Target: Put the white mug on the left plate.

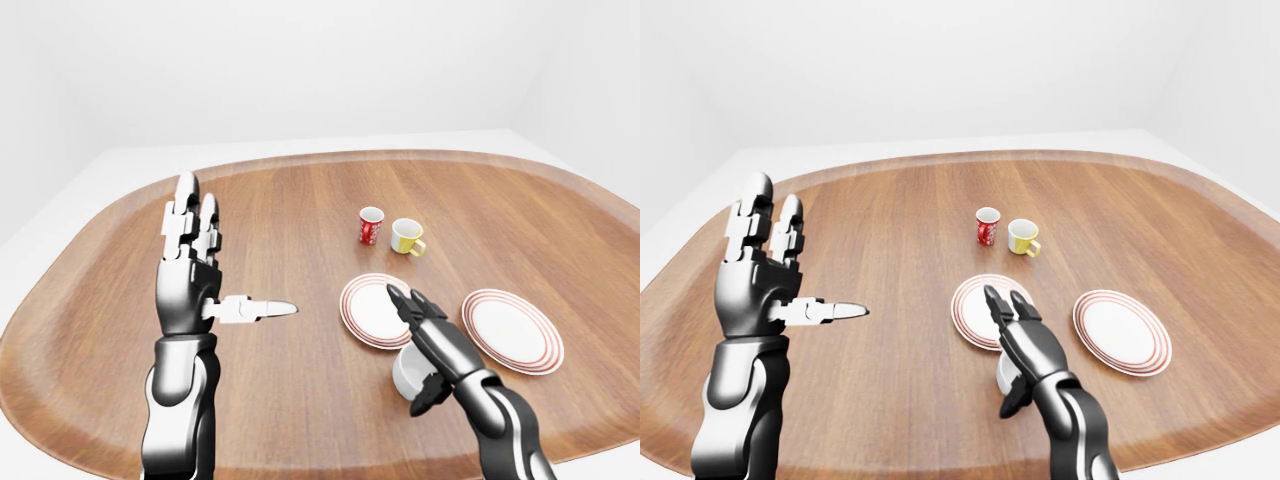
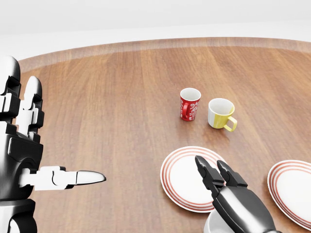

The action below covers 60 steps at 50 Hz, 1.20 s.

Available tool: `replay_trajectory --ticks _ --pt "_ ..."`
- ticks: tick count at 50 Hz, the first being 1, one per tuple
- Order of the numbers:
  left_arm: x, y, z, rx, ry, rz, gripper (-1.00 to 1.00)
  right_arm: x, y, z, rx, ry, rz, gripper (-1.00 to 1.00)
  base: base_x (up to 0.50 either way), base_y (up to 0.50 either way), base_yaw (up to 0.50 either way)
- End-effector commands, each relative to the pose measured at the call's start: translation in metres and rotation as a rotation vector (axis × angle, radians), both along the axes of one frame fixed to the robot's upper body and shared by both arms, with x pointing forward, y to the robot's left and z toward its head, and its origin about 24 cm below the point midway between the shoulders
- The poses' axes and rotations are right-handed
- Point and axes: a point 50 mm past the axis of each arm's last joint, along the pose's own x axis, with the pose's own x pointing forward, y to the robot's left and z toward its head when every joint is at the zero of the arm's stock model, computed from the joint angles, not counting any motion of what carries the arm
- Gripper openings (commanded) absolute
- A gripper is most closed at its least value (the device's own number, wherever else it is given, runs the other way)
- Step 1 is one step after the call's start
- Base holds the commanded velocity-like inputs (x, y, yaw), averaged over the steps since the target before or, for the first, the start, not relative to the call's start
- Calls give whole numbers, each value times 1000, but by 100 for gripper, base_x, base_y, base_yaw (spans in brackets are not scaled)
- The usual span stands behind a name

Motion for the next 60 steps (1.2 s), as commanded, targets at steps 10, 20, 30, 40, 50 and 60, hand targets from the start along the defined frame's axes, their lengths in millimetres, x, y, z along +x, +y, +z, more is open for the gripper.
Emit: replay_trajectory --ticks 10,20,30,40,50,60 --pt "0 0 1 1 -3 -1 99 9 -6 -12 -30 11 -28 100 0 0 0" --pt "0 0 1 -1 -5 -1 99 11 -6 -16 -37 -9 -44 100 0 0 0" --pt "0 0 1 -1 -5 -1 99 13 -7 -19 -47 -18 -50 100 0 0 0" --pt "0 0 1 -1 -3 -1 99 12 -6 -23 -51 -11 -47 100 0 0 0" --pt "0 0 0 -1 -1 -2 99 11 -8 -30 -65 0 -48 100 0 0 0" --pt "0 -1 0 0 1 -2 99 11 -11 -32 -112 -2 -59 100 0 0 0"
